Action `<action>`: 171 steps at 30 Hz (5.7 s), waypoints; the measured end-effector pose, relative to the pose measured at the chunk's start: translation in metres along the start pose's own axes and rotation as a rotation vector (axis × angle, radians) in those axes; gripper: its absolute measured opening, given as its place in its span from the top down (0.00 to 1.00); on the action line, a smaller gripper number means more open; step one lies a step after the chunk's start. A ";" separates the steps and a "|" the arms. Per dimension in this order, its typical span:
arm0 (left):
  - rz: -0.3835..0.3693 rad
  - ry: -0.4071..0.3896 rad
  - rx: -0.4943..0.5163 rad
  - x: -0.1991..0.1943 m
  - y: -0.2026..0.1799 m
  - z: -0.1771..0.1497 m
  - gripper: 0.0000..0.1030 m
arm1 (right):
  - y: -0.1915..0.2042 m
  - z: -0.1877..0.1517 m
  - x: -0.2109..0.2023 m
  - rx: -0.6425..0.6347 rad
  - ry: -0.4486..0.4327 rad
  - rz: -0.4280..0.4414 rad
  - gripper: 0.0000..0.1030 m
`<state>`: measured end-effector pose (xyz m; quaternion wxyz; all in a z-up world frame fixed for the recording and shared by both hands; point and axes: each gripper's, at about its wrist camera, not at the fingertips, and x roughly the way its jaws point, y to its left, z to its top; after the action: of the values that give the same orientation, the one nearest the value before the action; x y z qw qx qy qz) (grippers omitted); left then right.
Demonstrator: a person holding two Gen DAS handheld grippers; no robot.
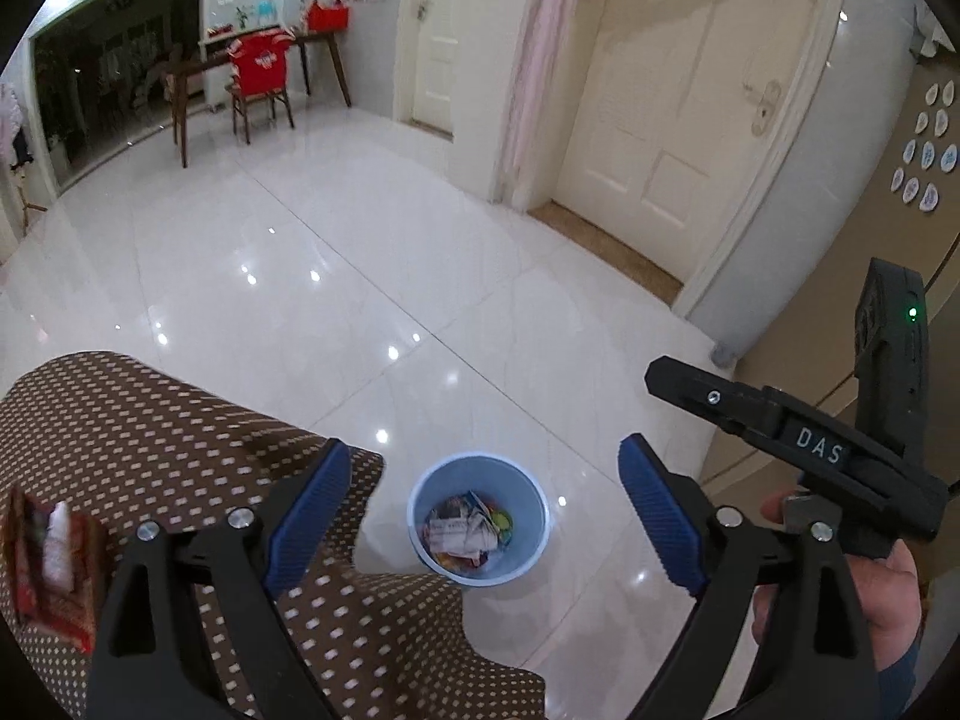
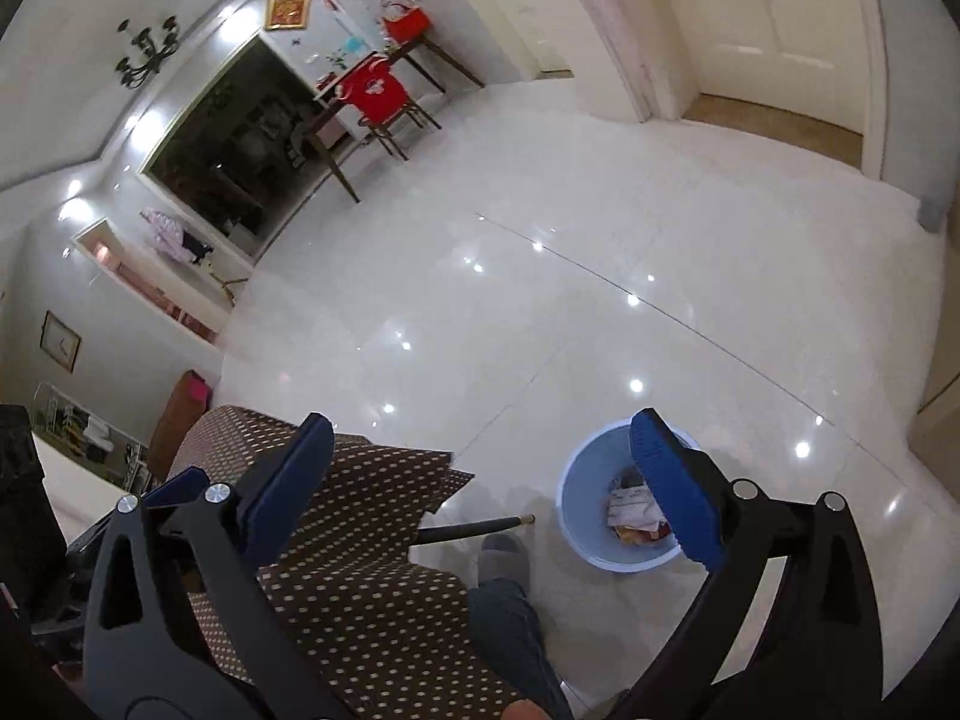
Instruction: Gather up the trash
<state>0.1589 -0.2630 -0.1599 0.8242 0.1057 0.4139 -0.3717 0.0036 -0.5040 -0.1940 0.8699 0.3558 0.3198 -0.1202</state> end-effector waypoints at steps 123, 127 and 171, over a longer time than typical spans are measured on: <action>0.101 -0.189 -0.105 -0.101 0.089 -0.041 0.92 | 0.113 -0.022 0.031 -0.376 0.024 0.141 0.77; 0.080 -0.151 -0.058 -0.073 0.062 -0.026 0.92 | 0.076 -0.021 0.040 -0.319 0.049 0.095 0.77; 0.123 -0.121 -0.040 -0.052 0.005 -0.007 0.08 | 0.066 -0.007 -0.008 -0.205 -0.039 -0.053 0.06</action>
<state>0.1385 -0.2285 -0.1257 0.8710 0.0920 0.3634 -0.3176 0.0229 -0.4522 -0.1565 0.9044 0.2539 0.3225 -0.1166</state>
